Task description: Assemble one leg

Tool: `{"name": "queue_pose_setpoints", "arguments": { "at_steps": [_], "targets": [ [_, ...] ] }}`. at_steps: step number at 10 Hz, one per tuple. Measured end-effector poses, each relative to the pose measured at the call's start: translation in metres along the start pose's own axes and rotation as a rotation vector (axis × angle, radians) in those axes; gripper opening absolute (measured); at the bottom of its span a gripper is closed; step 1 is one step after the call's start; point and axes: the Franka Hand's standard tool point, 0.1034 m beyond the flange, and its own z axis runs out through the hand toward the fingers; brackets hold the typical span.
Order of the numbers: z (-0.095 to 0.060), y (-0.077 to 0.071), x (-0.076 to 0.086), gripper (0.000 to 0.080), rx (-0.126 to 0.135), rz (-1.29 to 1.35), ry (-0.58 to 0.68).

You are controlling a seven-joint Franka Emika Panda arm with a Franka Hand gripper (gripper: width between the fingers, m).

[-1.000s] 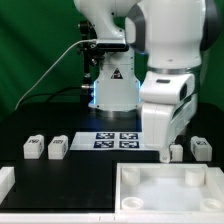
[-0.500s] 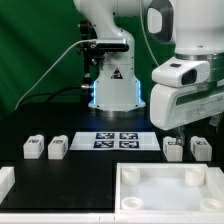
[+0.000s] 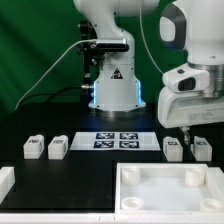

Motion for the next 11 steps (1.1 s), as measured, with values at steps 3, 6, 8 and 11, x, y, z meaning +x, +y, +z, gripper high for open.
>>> {"name": "queue_pose_setpoints", "arguments": {
  "at_steps": [3,6,8,11],
  "targets": [
    [-0.001,0.002,-0.005,0.0649,-0.02,0.015,-0.182],
    [0.013,-0.002,-0.013,0.0649,-0.025,0.061,-0.542],
    [0.017,0.008,-0.013,0.0649,-0.004,0.018,-0.692],
    [0.021,0.007,-0.016,0.0649,-0.008,0.026,-0.825]
  ]
}}
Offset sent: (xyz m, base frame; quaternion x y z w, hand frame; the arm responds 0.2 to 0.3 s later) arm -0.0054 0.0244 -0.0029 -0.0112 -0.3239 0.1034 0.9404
